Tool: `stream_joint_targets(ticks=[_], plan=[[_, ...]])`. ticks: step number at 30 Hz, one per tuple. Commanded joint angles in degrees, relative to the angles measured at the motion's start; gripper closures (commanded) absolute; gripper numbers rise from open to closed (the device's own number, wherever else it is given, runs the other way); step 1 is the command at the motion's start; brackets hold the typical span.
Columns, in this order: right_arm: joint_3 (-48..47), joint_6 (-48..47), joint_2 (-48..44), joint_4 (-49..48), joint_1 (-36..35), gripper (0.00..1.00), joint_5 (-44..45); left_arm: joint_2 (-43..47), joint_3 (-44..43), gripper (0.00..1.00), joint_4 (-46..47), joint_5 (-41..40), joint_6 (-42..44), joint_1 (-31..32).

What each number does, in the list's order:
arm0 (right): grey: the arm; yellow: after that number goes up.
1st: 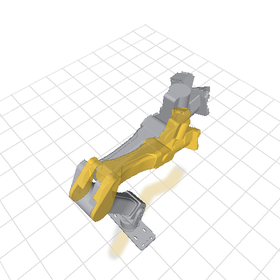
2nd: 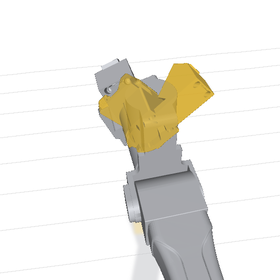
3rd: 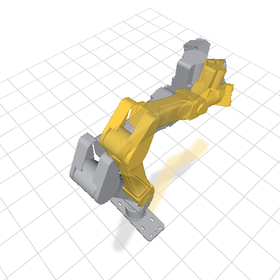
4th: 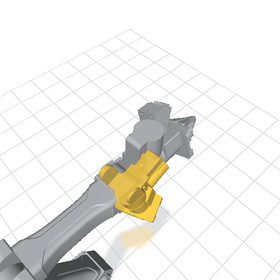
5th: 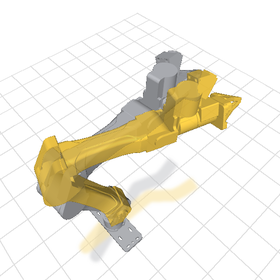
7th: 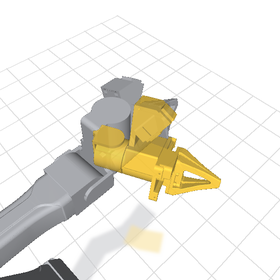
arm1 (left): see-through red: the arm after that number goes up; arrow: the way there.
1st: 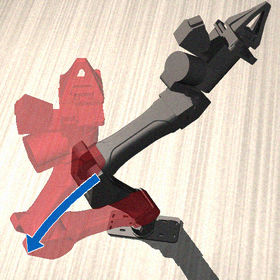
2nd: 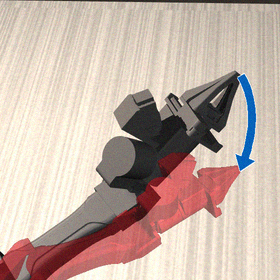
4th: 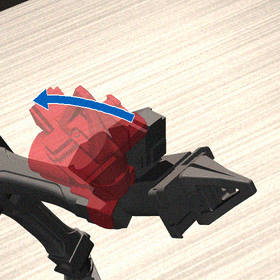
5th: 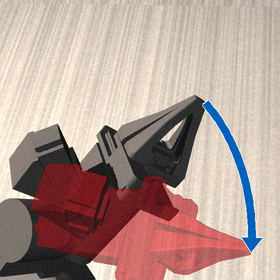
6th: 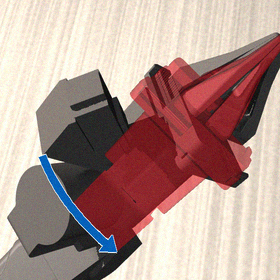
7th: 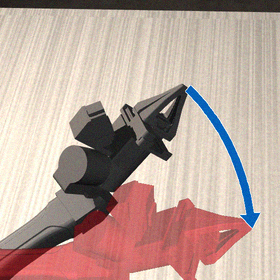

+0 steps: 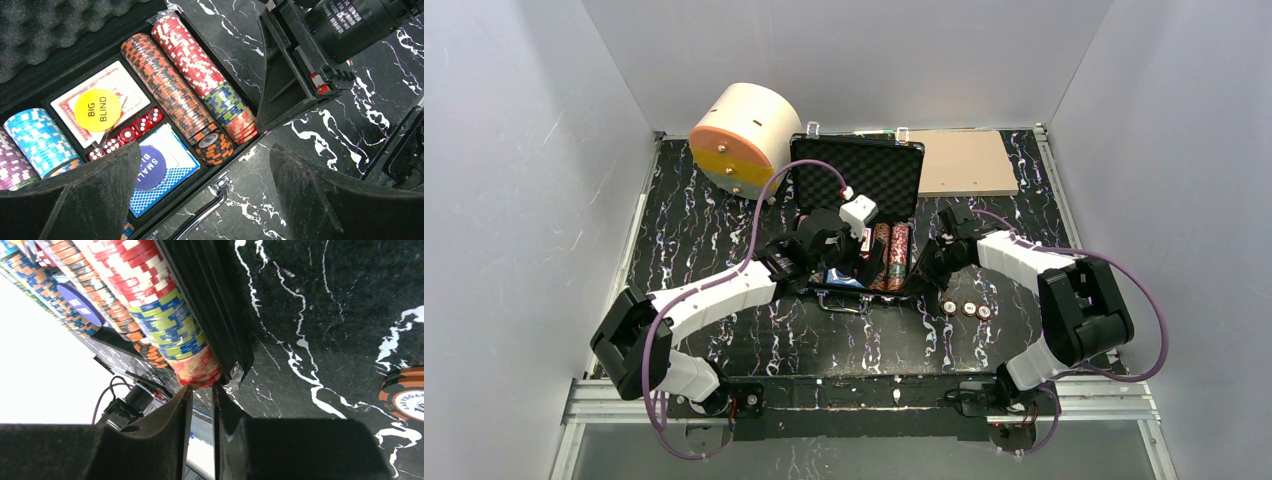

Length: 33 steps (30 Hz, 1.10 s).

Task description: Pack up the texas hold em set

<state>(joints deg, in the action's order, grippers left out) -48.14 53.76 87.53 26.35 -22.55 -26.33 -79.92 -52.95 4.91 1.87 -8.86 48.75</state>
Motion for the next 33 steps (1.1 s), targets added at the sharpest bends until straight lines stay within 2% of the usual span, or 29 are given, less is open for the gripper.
stream_joint_targets(ticks=[1,7,11,13,15,17,19,25,30,33], plan=[[-0.90,-1.08,1.53,-0.62,-0.54,0.72,1.68,3.21,0.97,0.02,1.24,-0.88,-0.88,-0.32],[-1.95,-2.07,3.61,0.78,-0.91,0.75,4.50,4.59,1.27,0.02,0.83,-1.06,-1.61,-0.32],[-5.79,-3.82,0.78,4.10,-0.87,0.72,6.15,7.31,1.20,0.02,1.90,-5.24,-2.45,-0.98],[-7.87,-3.88,-3.22,6.60,-0.50,0.66,8.46,8.15,0.42,0.02,1.56,-6.53,-2.86,-1.63],[-9.09,-3.59,-8.26,9.59,0.10,0.54,13.70,8.01,-1.26,0.02,-0.71,-8.67,-4.33,-2.54],[-9.25,-3.57,-13.49,13.41,0.74,0.40,20.58,6.18,-4.68,0.02,-6.23,-5.40,-7.29,-5.17],[-7.57,-3.83,-16.79,17.08,1.28,0.32,28.05,3.82,-8.02,0.02,-10.42,0.28,-10.42,-8.06],[-3.49,-2.40,-20.39,27.66,2.76,0.26,42.05,7.62,-2.12,0.02,-5.22,-0.38,-14.55,-9.32],[0.18,-2.60,-20.12,25.06,2.75,0.21,38.98,6.82,-0.38,0.02,-2.82,6.77,-16.89,-9.57],[2.09,-1.91,-18.20,23.05,2.66,0.16,36.76,8.52,2.95,0.02,0.72,6.83,-18.52,-9.63]])
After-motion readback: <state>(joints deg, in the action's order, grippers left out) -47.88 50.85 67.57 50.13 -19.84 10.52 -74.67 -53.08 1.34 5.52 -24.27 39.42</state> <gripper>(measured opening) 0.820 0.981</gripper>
